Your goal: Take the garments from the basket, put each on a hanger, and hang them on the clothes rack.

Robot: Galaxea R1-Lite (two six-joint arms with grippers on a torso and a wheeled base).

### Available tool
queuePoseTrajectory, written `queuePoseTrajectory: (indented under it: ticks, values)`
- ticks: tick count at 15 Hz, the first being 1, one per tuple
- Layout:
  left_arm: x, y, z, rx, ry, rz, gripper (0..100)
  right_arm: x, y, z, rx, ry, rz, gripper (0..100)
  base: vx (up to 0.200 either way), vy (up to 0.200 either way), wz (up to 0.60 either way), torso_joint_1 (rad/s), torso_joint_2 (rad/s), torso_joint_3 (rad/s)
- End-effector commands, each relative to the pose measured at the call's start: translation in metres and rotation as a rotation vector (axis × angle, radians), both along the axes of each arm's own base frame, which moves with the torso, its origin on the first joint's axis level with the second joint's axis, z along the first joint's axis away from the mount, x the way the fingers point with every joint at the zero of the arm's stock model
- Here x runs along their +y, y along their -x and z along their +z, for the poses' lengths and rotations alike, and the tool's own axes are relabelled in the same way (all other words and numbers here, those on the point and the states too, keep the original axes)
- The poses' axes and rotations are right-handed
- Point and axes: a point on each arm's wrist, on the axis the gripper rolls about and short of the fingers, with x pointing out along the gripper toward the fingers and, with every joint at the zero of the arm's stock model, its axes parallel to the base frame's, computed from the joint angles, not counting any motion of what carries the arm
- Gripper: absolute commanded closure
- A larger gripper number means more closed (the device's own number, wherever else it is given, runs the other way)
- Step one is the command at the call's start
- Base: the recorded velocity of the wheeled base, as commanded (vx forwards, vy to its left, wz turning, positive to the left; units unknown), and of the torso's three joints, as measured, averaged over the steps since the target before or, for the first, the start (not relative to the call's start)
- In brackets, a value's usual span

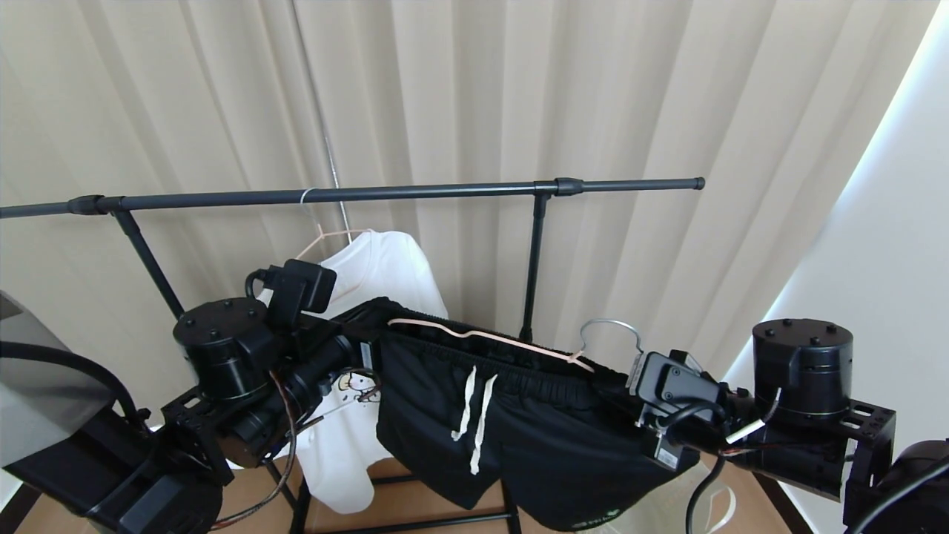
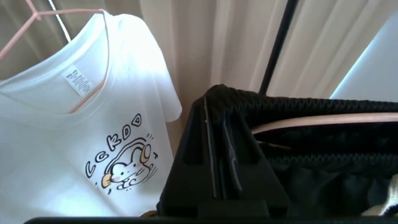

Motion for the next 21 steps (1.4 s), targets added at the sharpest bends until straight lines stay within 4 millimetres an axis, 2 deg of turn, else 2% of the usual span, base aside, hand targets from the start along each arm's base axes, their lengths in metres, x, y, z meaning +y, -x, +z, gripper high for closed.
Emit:
queuePoseTrajectory:
  ticks: [1,3,7,8,11,12,13,16,18,21]
  values:
    - [0.001,0.006,0.007,-0.02,-0.003,-0.009,100,0.001,-0.001,-0.002,0.006,0.003,0.001,100,0.0,0.0,0.0,0.0,0.0,0.0]
    - [0.001,0.009,0.005,-0.013,-0.025,-0.013,100,0.002,-0.004,-0.008,0.023,0.011,0.001,100,0.0,0.0,0.0,0.0,0.0,0.0]
    - [-0.012,0.013,0.012,0.008,-0.103,-0.055,100,0.008,-0.015,-0.013,0.035,0.014,-0.002,100,0.0,0.0,0.0,0.0,0.0,0.0]
    - [-0.014,0.011,0.018,0.017,-0.114,-0.056,100,0.009,-0.018,-0.017,0.043,0.018,-0.005,100,0.0,0.0,0.0,0.0,0.0,0.0]
    - [-0.021,0.002,0.051,0.06,-0.171,-0.066,100,0.011,-0.022,-0.021,0.05,0.023,-0.007,100,0.0,0.0,0.0,0.0,0.0,0.0]
    - [-0.021,0.002,0.055,0.067,-0.174,-0.068,100,0.01,-0.022,-0.021,0.05,0.023,-0.008,100,0.0,0.0,0.0,0.0,0.0,0.0]
    - [-0.024,0.005,0.071,0.09,-0.192,-0.084,100,0.011,-0.024,-0.024,0.059,0.027,-0.008,100,0.0,0.0,0.0,0.0,0.0,0.0]
    - [-0.026,0.013,0.09,0.094,-0.253,-0.085,100,0.013,-0.029,-0.031,0.08,0.029,-0.012,100,0.0,0.0,0.0,0.0,0.0,0.0]
    - [-0.03,0.02,0.093,0.111,-0.274,-0.098,100,0.015,-0.033,-0.033,0.087,0.014,-0.019,100,0.0,0.0,0.0,0.0,0.0,0.0]
    - [-0.045,0.039,0.094,0.14,-0.306,-0.162,100,0.021,-0.038,-0.022,0.125,-0.11,-0.07,100,0.0,0.0,0.0,0.0,0.0,0.0]
